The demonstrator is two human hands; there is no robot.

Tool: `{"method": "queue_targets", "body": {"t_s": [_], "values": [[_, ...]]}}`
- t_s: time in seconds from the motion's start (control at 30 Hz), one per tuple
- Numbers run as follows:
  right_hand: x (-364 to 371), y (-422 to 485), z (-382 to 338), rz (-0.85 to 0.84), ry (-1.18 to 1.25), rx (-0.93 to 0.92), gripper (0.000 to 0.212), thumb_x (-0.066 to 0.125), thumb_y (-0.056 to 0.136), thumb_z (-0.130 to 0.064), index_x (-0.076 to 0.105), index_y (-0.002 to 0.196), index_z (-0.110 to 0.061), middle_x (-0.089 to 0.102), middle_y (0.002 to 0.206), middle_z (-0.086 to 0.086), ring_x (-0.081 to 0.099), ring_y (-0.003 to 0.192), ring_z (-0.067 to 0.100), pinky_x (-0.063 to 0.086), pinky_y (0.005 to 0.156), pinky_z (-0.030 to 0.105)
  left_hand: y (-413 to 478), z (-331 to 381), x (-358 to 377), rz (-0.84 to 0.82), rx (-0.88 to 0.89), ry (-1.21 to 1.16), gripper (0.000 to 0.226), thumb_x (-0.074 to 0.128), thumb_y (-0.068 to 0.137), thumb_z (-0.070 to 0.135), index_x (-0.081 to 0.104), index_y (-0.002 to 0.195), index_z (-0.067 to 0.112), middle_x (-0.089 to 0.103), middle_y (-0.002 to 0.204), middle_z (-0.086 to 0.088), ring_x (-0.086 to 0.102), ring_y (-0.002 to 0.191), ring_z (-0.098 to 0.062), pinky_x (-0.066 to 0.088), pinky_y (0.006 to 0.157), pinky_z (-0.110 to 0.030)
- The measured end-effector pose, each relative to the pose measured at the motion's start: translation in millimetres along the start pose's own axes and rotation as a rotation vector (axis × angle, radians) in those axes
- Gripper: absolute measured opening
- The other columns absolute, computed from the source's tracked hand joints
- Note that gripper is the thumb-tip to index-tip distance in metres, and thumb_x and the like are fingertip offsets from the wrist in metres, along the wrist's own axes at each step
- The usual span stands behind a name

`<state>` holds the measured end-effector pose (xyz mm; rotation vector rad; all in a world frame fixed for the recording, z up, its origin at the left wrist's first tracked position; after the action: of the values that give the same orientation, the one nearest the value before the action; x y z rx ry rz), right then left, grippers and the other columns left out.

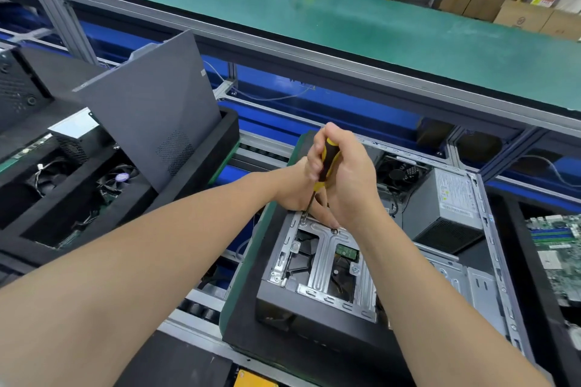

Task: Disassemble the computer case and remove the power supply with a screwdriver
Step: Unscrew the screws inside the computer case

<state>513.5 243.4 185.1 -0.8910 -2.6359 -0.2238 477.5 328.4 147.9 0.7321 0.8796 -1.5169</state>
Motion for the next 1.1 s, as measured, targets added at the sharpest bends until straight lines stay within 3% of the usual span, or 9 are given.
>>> {"method": "queue_targets", "body": {"t_s": [0.13,0.23,0.33,0.43,0.63,0.8,0.93,1.0,1.1], "values": [[1.3,-6.8,-3.7,0.213,-0.089,-0.060,0.036,0.054,0.101,-0.028,0.065,0.069,-0.017,0.056,0.064,0.002,0.049,0.055,0.015,0.042,0.055,0.028,2.0,5.7,1.4,0.008,0.007,-0.097,0.047,0.064,0.081,0.024,0.034,0.047,0.035,0.047,0.048,0.039,0.045,0.051,0.023,0.030,0.048,0.003],[10.2,-10.7,0.1,0.203,-0.060,-0.132,0.029,0.048,0.093,-0.029,0.053,0.067,-0.018,0.041,0.058,0.000,0.029,0.051,0.015,0.024,0.049,0.029,6.8,0.5,5.8,0.060,0.033,-0.125,0.055,0.060,0.080,0.002,0.028,0.048,0.031,0.044,0.039,0.014,0.042,0.048,0.022,0.029,0.048,0.004],[9.8,-10.3,2.4,0.220,-0.035,-0.156,0.026,0.045,0.090,-0.026,0.044,0.066,-0.018,0.031,0.054,-0.002,0.019,0.050,0.014,0.014,0.051,0.033,4.8,1.0,4.9,0.103,0.053,-0.114,0.035,0.048,0.074,0.017,0.028,0.049,0.031,0.030,0.045,0.017,0.043,0.055,0.025,0.027,0.057,0.008],[7.2,-6.0,1.3,0.222,-0.052,-0.136,0.029,0.043,0.095,-0.019,0.043,0.066,-0.019,0.029,0.054,-0.004,0.018,0.048,0.012,0.014,0.048,0.027,8.5,-3.6,5.6,0.104,0.073,-0.077,0.034,0.050,0.076,0.019,0.031,0.050,0.029,0.033,0.049,0.016,0.044,0.055,0.019,0.029,0.058,0.007],[10.9,-0.2,2.7,0.113,-0.072,-0.120,0.028,0.041,0.091,-0.015,0.038,0.063,-0.018,0.024,0.056,0.000,0.016,0.046,0.012,0.015,0.045,0.021,15.1,-21.5,10.5,0.111,0.067,0.021,0.051,0.056,0.085,-0.007,0.033,0.049,0.022,0.033,0.050,0.010,0.044,0.051,0.020,0.033,0.053,0.002],[6.1,1.1,0.2,-0.038,0.013,-0.045,0.028,0.039,0.091,-0.018,0.033,0.064,-0.019,0.019,0.054,-0.004,0.010,0.048,0.013,0.007,0.048,0.029,15.7,-24.9,11.1,0.124,0.054,0.023,0.054,0.062,0.085,-0.002,0.034,0.049,0.027,0.034,0.051,0.012,0.039,0.046,-0.006,0.031,0.048,0.002],[4.5,6.1,-0.2,-0.194,0.083,0.042,0.029,0.040,0.089,-0.021,0.033,0.061,-0.020,0.019,0.051,-0.005,0.011,0.046,0.012,0.006,0.046,0.028,11.5,-19.2,10.2,0.115,0.030,-0.082,0.035,0.057,0.078,0.036,0.036,0.050,0.028,0.038,0.050,0.015,0.032,0.051,-0.004,0.032,0.048,0.000],[3.3,8.9,-1.2,-0.254,0.104,0.076,0.032,0.039,0.090,-0.022,0.035,0.058,-0.022,0.018,0.049,-0.006,0.010,0.045,0.012,0.007,0.045,0.026,11.0,-14.5,9.5,0.070,0.005,-0.095,0.041,0.055,0.070,0.062,0.041,0.050,0.028,0.047,0.047,0.014,0.041,0.048,-0.002,0.033,0.046,-0.004],[0.5,11.7,-1.2,-0.314,0.133,0.099,0.035,0.037,0.093,-0.023,0.037,0.058,-0.022,0.017,0.049,-0.006,0.011,0.044,0.011,0.010,0.044,0.024,14.2,-11.4,9.1,0.030,0.003,-0.125,0.053,0.058,0.065,0.075,0.058,0.061,0.022,0.061,0.061,0.017,0.048,0.056,0.003,0.039,0.053,-0.010]]}}
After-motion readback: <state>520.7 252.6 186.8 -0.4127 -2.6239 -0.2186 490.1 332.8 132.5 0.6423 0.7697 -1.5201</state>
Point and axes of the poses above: each hand's wrist, its own y-axis towards the middle knuckle, its own x-axis out of the palm, z = x × y, the point moved 3 cm from there along y, towards the middle knuckle
